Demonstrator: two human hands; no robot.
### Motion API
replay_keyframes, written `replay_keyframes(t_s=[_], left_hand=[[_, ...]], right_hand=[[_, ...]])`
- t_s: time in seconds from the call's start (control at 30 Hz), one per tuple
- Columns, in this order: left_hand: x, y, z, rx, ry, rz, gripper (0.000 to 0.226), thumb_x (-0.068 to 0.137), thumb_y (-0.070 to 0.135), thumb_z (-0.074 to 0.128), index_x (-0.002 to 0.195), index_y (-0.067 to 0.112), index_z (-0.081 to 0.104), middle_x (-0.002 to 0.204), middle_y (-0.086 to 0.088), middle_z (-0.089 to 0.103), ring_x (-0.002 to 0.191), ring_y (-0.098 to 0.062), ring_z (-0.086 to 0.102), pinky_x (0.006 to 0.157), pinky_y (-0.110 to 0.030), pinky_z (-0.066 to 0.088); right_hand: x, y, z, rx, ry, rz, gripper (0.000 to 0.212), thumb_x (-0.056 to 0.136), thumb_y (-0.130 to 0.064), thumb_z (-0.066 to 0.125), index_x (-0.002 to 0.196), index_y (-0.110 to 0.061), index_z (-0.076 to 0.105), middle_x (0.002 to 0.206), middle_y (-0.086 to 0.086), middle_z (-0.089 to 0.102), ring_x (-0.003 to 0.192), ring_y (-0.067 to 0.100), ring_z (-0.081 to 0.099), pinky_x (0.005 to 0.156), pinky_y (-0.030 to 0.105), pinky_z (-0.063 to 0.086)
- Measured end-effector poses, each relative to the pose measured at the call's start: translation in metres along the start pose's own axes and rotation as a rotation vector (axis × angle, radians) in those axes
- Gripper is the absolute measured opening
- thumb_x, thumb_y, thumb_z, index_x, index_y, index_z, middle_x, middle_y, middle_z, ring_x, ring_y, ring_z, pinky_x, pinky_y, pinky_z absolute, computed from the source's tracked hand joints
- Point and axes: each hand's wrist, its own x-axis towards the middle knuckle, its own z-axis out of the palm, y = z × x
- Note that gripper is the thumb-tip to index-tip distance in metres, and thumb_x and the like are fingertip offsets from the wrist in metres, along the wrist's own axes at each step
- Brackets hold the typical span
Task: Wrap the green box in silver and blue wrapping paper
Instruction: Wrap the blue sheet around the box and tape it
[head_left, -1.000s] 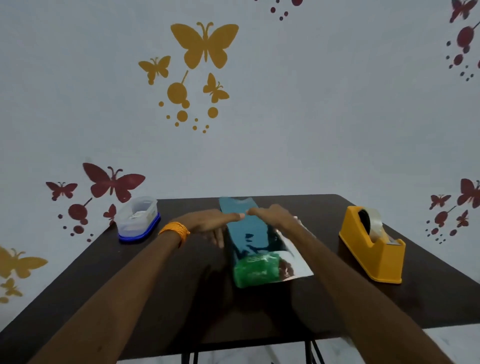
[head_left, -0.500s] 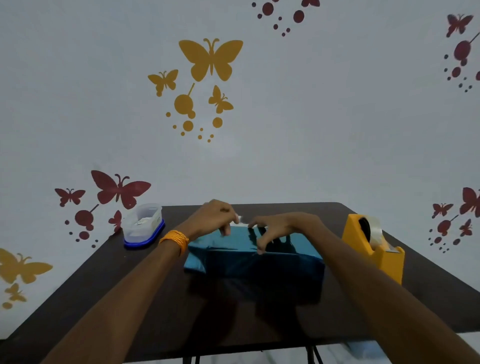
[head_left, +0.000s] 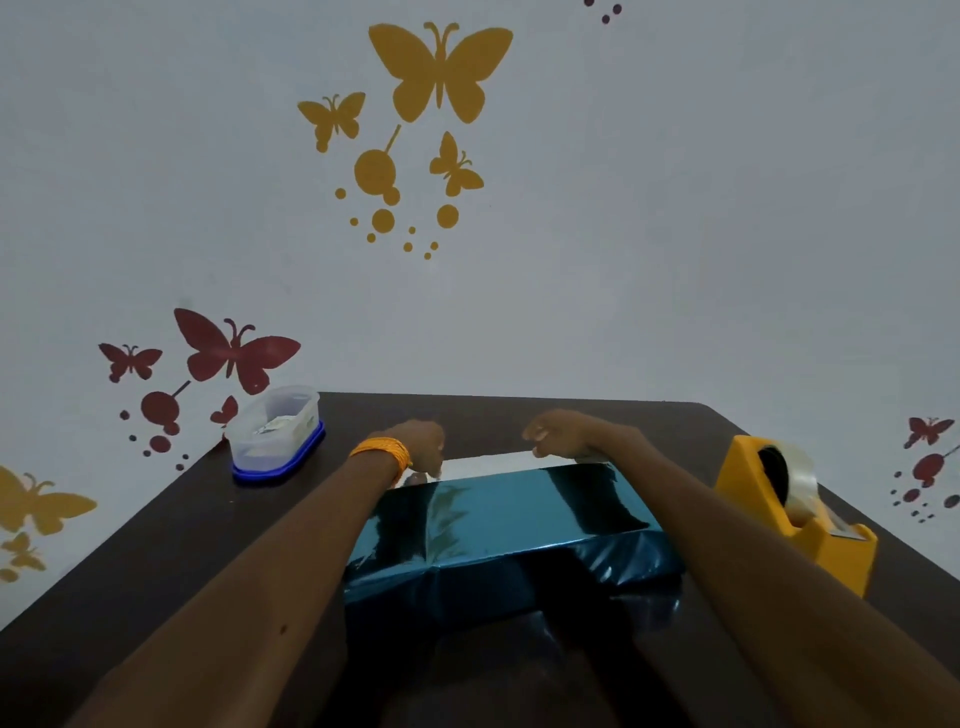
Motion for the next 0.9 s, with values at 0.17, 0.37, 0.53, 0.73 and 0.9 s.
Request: replay_keyframes(t_s=[0.17, 0.37, 0.53, 0.73, 0.9], left_hand=[[0.019, -0.025, 0.011, 0.001, -0.021, -0.102, 0.064, 0.082, 0.012, 0.072, 0.140, 0.009, 0.047, 0.137, -0.016, 0.054, 0.110, -0.033, 0.061, 0.088, -0.046, 0.056], [0.027, -0.018, 0.010, 0.037, 0.031, -0.062, 0.037, 0.075, 0.011, 0.074, 0.111, 0.014, 0.065, 0.114, -0.010, 0.065, 0.104, -0.032, 0.060, 0.097, -0.050, 0.048], [0.013, -0.015, 0.001, -0.027, 0.192, 0.008, 0.015, 0.080, 0.009, 0.061, 0.071, 0.016, 0.052, 0.079, -0.004, 0.057, 0.084, -0.030, 0.058, 0.082, -0.043, 0.052], [-0.036, -0.002, -0.015, -0.140, 0.433, 0.097, 0.011, 0.086, 0.014, 0.058, 0.095, 0.016, 0.063, 0.098, -0.010, 0.068, 0.079, -0.026, 0.056, 0.066, -0.032, 0.046], [-0.089, 0.022, -0.017, -0.127, 0.588, 0.145, 0.021, 0.087, 0.013, 0.057, 0.101, 0.016, 0.072, 0.089, -0.007, 0.069, 0.076, -0.026, 0.060, 0.062, -0.030, 0.045]], right_hand=[[0.040, -0.002, 0.003, -0.216, -0.242, 0.049, 0.071, 0.097, -0.014, 0.063, 0.156, -0.004, 0.025, 0.161, 0.013, 0.032, 0.144, 0.031, 0.037, 0.117, 0.039, 0.031], [0.051, -0.006, 0.010, -0.219, -0.234, 0.052, 0.062, 0.092, -0.011, 0.064, 0.149, -0.005, 0.039, 0.143, 0.014, 0.053, 0.120, 0.031, 0.058, 0.099, 0.037, 0.047], [0.036, -0.011, 0.002, -0.379, -0.062, -0.032, 0.019, 0.081, -0.022, 0.074, 0.070, -0.016, 0.060, 0.071, -0.002, 0.055, 0.079, 0.023, 0.052, 0.062, 0.028, 0.035], [-0.019, -0.006, -0.008, -0.110, 0.280, -0.172, 0.027, 0.075, -0.021, 0.080, 0.089, -0.015, 0.058, 0.086, -0.002, 0.057, 0.080, 0.023, 0.056, 0.059, 0.032, 0.040], [-0.077, -0.004, -0.010, -0.178, 0.442, -0.208, 0.011, 0.083, -0.015, 0.071, 0.093, -0.014, 0.066, 0.091, 0.001, 0.064, 0.086, 0.026, 0.058, 0.069, 0.034, 0.046]])
